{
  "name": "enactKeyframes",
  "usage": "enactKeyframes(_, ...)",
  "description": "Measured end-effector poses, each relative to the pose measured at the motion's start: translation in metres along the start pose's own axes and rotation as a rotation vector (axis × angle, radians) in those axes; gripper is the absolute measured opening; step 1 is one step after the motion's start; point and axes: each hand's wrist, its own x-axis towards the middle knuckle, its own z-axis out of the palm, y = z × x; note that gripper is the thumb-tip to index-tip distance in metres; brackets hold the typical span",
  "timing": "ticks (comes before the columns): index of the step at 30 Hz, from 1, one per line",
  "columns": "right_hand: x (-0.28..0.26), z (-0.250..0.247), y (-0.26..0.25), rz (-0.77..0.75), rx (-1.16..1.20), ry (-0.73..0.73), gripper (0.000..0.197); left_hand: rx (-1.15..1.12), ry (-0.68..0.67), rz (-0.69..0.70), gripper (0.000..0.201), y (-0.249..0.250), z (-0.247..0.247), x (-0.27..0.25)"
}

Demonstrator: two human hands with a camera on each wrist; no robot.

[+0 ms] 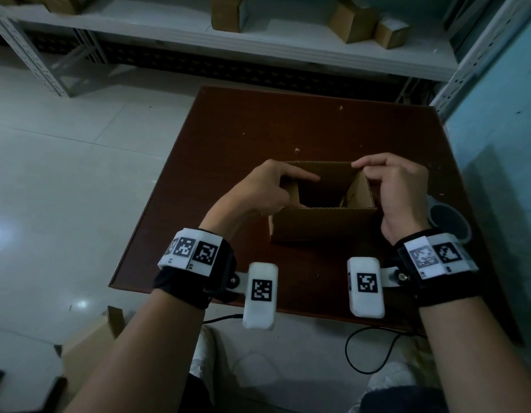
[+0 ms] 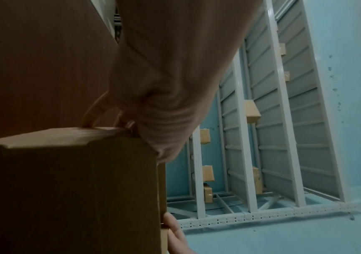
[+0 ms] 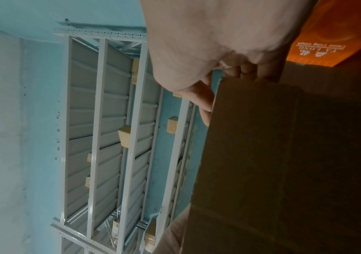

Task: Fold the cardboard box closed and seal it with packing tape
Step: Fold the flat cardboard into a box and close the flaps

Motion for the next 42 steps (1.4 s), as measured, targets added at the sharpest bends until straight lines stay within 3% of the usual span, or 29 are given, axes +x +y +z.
enactKeyframes(12,0.002,-0.004,0.004,0.012,0.022,-0.024,0.028,0.046,-0.069,-0.043,0.079,0.002,-0.001,0.001)
enactKeyframes(16,0.008,-0.01,0.004,0.124,0.082,-0.019,0.05,0.051,-0.085,-0.024,0.08,0.002,-0.001,-0.001)
enactKeyframes(21,0.006,-0.001,0.01,0.243,-0.008,-0.173,0.043,0.045,-0.086,-0.023,0.08,0.002,0.0,0.0)
enactKeyframes(27,0.01,-0.011,0.01,0.242,-0.135,-0.166,0.025,0.047,-0.092,-0.026,0.078,0.001,-0.001,-0.001)
enactKeyframes(34,0.01,-0.012,0.009,0.25,-0.183,-0.186,0.03,0.023,-0.069,-0.035,0.073,0.003,-0.002,-0.001)
enactKeyframes(38,0.007,-0.014,0.008,0.28,-0.189,-0.252,0.012,-0.001,-0.075,-0.028,0.072,-0.001,-0.002,0.001)
enactKeyframes(42,0.01,-0.015,0.013,0.262,-0.213,-0.235,0.029,-0.048,-0.045,-0.021,0.068,-0.003,-0.001,0.0)
